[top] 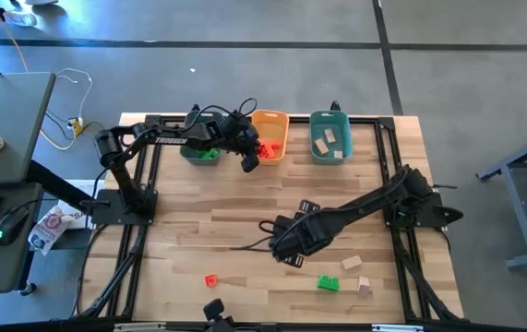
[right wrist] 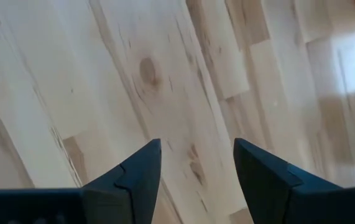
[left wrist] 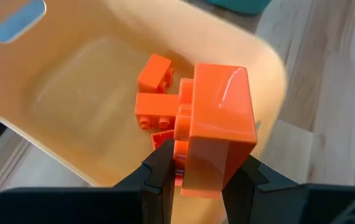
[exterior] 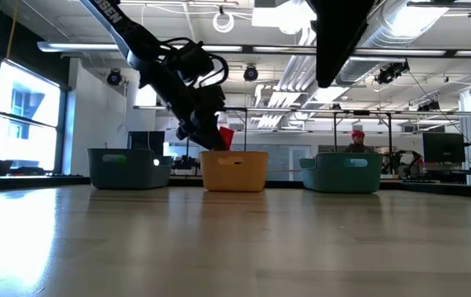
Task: Sort & place blocks by color
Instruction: Put the orange game piece into the yellow bin
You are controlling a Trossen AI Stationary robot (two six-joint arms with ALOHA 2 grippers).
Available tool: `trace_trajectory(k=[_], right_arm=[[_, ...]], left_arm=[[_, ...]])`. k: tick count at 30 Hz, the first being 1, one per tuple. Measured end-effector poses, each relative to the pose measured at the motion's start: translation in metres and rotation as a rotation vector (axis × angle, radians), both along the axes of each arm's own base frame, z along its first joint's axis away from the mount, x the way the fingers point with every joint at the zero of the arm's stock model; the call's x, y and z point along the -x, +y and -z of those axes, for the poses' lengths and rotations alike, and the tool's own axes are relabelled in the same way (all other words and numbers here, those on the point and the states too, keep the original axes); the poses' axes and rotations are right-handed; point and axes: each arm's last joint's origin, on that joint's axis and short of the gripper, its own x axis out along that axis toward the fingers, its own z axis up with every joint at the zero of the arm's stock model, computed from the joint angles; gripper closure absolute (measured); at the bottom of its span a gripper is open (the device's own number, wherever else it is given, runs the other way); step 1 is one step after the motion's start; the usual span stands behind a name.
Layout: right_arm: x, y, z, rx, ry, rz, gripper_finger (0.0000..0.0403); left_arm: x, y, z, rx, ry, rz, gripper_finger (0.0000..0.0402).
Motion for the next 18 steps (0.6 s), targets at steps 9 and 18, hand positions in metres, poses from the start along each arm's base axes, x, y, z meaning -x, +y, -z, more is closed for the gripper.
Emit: trace_trajectory(k=[9,18], right_arm=[[0.01,0.02,0.016,-0.007,0.117,-0.002,0.0218],[0.028,0.039,0.021,0.005,0.216,0.019,0.0218]], left_arm=[[0.001,0.003,0.0,-0.015,0.001,-0.049,0.0319],[-0.002,0.005,-0.004,-0.023,-0.055,-0.042,0.0259]])
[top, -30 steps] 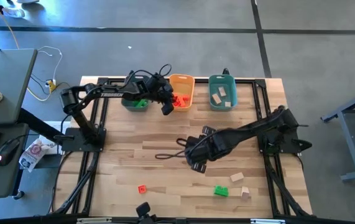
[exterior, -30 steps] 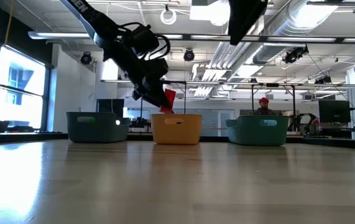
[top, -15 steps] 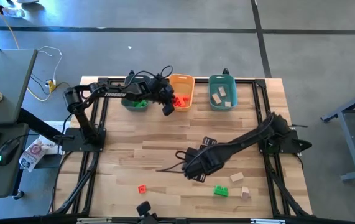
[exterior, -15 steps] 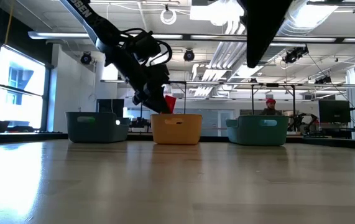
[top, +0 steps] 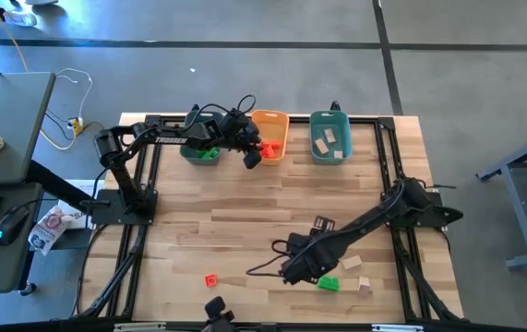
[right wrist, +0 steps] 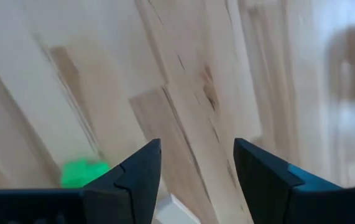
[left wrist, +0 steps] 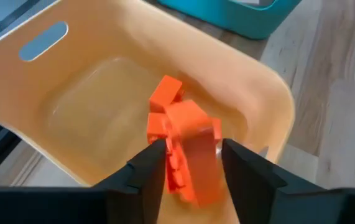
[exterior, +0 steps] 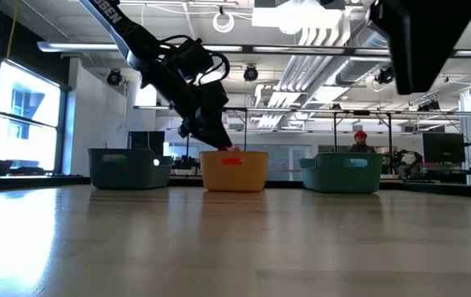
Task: Sort & place blocks by color
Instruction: Put the orange game piece into the yellow bin, then put the green game piece into the blue bin
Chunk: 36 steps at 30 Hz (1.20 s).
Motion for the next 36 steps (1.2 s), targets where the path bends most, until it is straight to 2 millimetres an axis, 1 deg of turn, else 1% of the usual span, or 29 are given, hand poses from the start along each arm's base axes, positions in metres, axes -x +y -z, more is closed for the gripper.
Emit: trace_trajectory(k=[3,6,11,14,17,21,23,26,33,36], right_arm=[[0.007,0.004,0.0,0.022,0.028,0.022,0.0218],[0.012,0.008,0.004,0.033,0.041,0.018,0.0218],[0.028,0.012,0.025,0.027,0.145,0.022,0.0218],[0.038,0.015,0.036,0.039,0.203,0.03,0.0218],[0.047,0.017,0.045,0.033,0.255,0.046,0.0218],[0.055,0.021,0.05,0.028,0.29,0.044,0.0218],[0.058,0.025,0.051,0.02,0.296,0.042,0.0218],[0.063,0.029,0.05,0.01,0.301,0.047,0.0218],[0.079,0.04,0.032,0.0,0.231,0.074,0.0217],[0.081,0.048,0.027,-0.052,0.158,0.071,0.0217]], left_arm=[[-0.001,0.0,-0.001,-0.004,-0.012,0.003,0.0235],[-0.001,0.0,-0.001,0.013,-0.02,-0.012,0.0213],[0.0,0.0,-0.004,0.03,-0.032,-0.032,0.0187],[0.0,-0.001,-0.007,0.042,-0.027,-0.027,0.0179],[-0.004,0.0,-0.019,0.046,-0.027,-0.017,0.0177],[-0.008,0.0,-0.032,0.065,-0.001,-0.01,0.0178],[-0.011,0.0,-0.041,0.063,0.001,-0.003,0.0178],[-0.015,-0.002,-0.05,0.046,0.022,0.03,0.0178],[-0.022,-0.005,-0.067,0.029,0.016,0.06,0.0178],[-0.025,-0.008,-0.071,0.024,0.009,0.069,0.0178]])
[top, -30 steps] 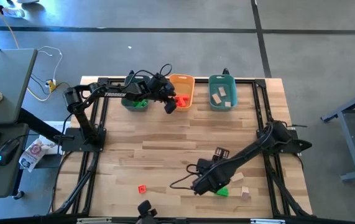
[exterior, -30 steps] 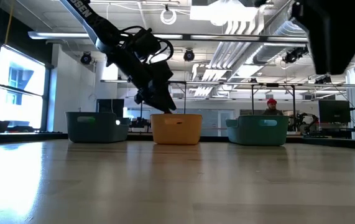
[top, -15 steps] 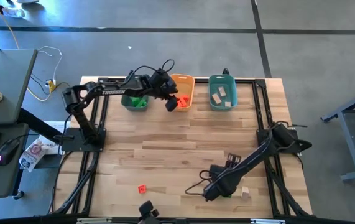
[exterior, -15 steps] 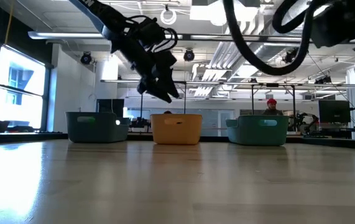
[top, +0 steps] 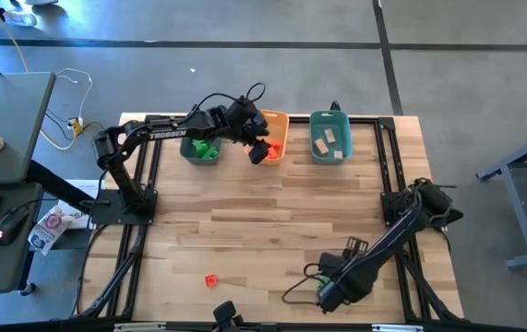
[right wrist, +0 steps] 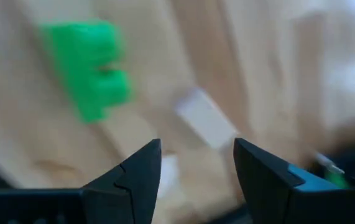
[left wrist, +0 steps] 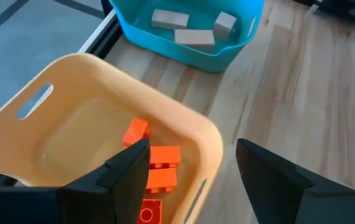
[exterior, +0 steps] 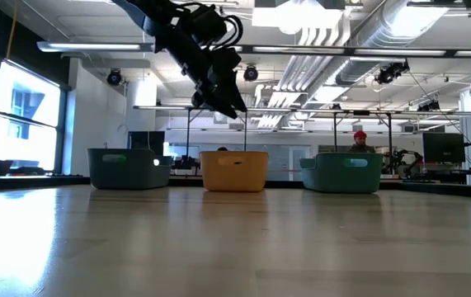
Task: Sort & place blocks by color
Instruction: Put the green game piece into the blue bin
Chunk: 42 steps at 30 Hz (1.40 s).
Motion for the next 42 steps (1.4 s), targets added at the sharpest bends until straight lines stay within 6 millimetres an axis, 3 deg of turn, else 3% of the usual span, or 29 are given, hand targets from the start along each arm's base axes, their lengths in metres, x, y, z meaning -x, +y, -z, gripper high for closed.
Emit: trace_trajectory(k=[7,17,27,33,42], right_arm=[[-0.002,0.02,-0.005,-0.142,-0.159,-0.039,0.0217],[-0.007,0.023,-0.005,-0.167,-0.22,-0.063,0.0215],[-0.01,0.022,-0.005,-0.108,-0.286,-0.071,0.016],[-0.013,0.017,0.016,-0.162,-0.276,-0.05,0.0136],[-0.008,0.008,0.041,-0.169,-0.231,-0.06,0.0134]], left_arm=[[-0.004,-0.006,-0.003,0.003,0.007,0.019,0.0178],[-0.004,-0.007,-0.003,0.007,0.013,0.022,0.0179],[-0.003,-0.008,-0.001,-0.006,0.039,0.035,0.0179],[-0.003,-0.008,-0.001,-0.015,0.043,0.044,0.0179],[-0.003,-0.007,-0.001,-0.029,0.051,0.056,0.0179]])
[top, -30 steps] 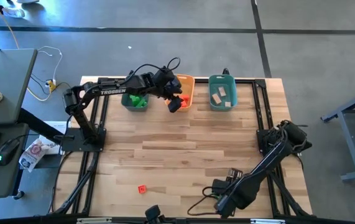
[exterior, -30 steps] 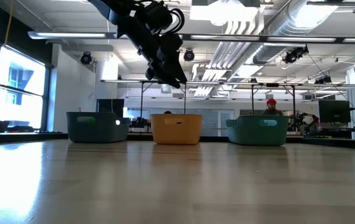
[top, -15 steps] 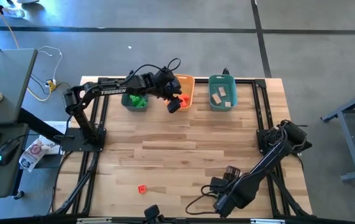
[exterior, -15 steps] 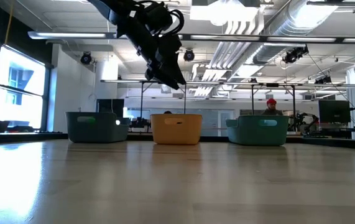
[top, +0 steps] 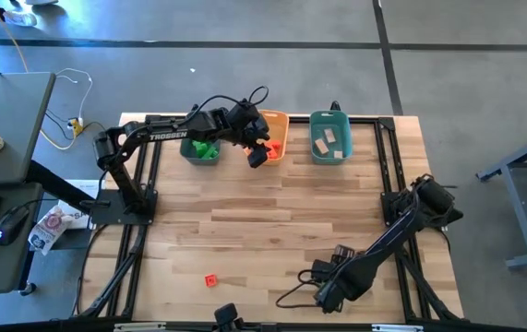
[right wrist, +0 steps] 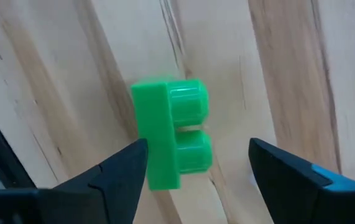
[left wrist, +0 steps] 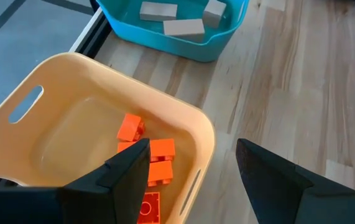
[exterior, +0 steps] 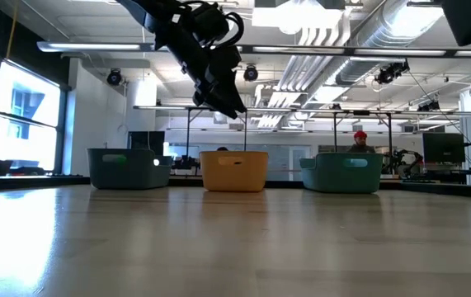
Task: Sort & place blocks by color
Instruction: Put the green game piece into the blue bin
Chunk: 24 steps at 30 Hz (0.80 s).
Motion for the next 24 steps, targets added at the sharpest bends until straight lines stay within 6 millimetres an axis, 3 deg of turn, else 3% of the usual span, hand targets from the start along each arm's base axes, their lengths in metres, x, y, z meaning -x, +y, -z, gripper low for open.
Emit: trace_trajectory(k=[10,18,24], right_arm=[[0.001,0.0,0.021,-0.076,-0.034,-0.013,0.0134],[0.008,-0.007,0.033,-0.037,-0.017,0.008,0.0137],[0.008,-0.008,0.033,-0.035,-0.015,0.009,0.019]], left_arm=[[0.001,0.0,0.001,0.007,0.01,0.0,0.0179],[0.002,-0.001,0.002,0.018,0.03,0.0,0.0179],[0.003,-0.002,0.003,0.022,0.036,0.0,0.0179]])
